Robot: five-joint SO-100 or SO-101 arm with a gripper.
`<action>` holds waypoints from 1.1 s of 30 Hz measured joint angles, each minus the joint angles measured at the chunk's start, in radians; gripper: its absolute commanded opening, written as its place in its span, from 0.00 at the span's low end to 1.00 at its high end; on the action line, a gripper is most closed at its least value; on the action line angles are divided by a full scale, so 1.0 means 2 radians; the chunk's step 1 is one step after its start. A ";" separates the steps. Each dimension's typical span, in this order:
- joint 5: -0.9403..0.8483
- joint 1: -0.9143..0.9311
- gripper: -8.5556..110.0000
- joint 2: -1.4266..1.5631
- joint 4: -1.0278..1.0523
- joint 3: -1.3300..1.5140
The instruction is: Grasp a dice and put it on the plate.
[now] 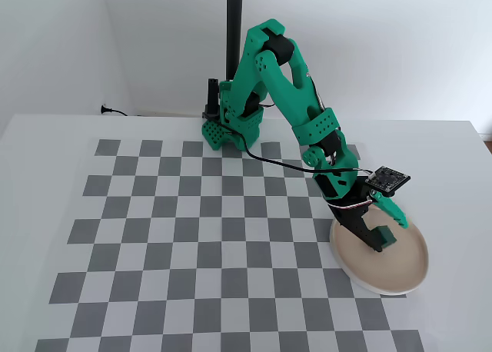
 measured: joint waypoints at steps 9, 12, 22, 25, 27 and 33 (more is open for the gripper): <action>0.000 0.020 0.31 0.001 0.009 0.000; -0.005 0.030 0.30 0.008 0.020 -0.009; -0.014 0.106 0.28 0.081 0.101 -0.036; -0.015 0.132 0.26 0.093 0.121 -0.036; -0.015 0.154 0.24 0.099 0.129 -0.036; -0.015 0.230 0.17 0.117 0.150 -0.036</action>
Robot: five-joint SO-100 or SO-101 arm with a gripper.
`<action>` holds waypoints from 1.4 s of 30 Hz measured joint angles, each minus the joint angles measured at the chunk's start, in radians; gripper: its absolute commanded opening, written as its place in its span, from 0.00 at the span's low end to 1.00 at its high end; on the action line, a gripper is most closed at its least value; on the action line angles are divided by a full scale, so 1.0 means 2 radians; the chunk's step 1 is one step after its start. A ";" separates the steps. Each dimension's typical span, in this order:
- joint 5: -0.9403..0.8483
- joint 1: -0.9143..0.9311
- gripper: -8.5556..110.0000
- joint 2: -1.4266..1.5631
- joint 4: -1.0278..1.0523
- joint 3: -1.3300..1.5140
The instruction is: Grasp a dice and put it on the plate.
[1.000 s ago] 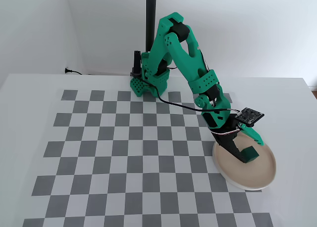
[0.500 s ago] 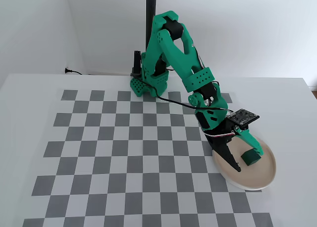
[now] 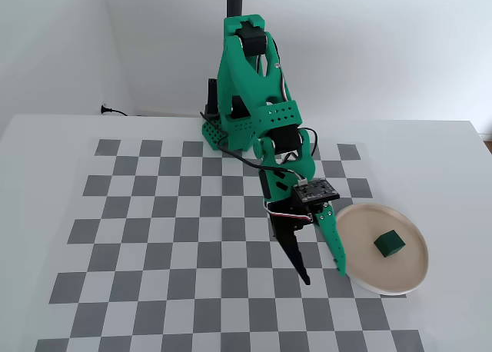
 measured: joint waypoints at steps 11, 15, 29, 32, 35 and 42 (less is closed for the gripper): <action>0.008 0.084 0.04 0.066 0.052 0.008; 0.023 0.083 0.04 0.112 0.058 0.046; 0.065 0.111 0.04 0.200 0.058 0.138; 0.081 0.114 0.04 0.227 0.051 0.166; 0.098 0.113 0.04 0.250 0.044 0.189; 0.142 0.114 0.04 0.298 0.041 0.245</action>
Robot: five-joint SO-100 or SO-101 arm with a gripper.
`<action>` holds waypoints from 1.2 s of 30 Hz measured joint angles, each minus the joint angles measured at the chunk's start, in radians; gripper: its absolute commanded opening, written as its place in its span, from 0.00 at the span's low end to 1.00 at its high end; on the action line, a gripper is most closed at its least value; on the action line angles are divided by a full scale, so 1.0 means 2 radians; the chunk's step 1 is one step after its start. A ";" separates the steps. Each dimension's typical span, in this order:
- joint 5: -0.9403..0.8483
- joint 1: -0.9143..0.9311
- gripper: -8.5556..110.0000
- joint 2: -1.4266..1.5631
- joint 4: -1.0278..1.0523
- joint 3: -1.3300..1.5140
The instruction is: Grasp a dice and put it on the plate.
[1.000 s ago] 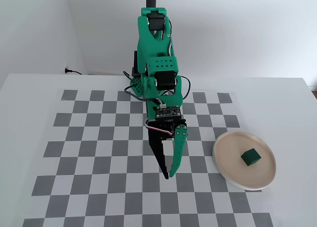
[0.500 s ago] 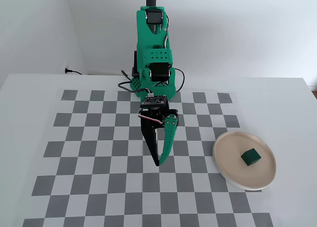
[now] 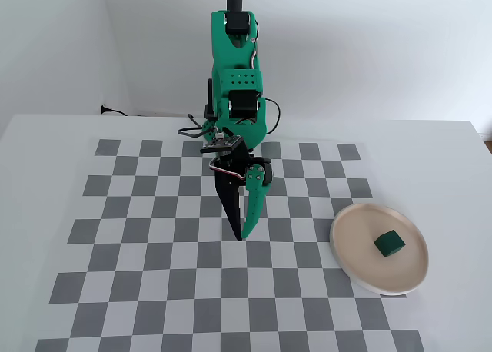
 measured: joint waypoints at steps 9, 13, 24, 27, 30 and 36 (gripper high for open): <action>0.066 0.018 0.04 0.020 -0.060 0.054; 0.104 0.028 0.04 0.020 -0.067 0.059; 0.218 0.028 0.04 0.041 -0.066 0.077; 0.232 0.028 0.04 0.041 -0.064 0.085; 0.242 0.035 0.04 0.057 -0.064 0.115; 0.265 0.033 0.04 0.145 -0.029 0.153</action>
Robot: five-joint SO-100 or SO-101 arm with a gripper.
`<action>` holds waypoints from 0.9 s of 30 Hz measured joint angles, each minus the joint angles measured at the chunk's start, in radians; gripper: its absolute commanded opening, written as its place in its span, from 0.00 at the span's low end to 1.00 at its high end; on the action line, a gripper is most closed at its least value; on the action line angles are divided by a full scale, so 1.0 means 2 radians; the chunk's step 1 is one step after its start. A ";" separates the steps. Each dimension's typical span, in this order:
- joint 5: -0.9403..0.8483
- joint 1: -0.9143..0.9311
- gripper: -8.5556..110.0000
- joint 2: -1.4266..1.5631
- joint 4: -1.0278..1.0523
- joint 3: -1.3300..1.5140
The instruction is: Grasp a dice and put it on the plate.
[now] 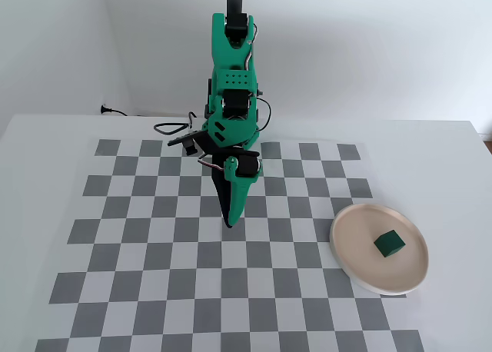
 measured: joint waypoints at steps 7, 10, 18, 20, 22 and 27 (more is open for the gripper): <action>0.057 0.015 0.04 0.029 0.007 0.001; 0.081 0.019 0.04 0.046 0.007 0.019; 0.123 0.021 0.04 0.135 0.039 0.078; 0.133 0.023 0.04 0.169 0.053 0.099; 0.145 0.024 0.04 0.239 0.089 0.132; 0.160 0.024 0.04 0.344 0.168 0.133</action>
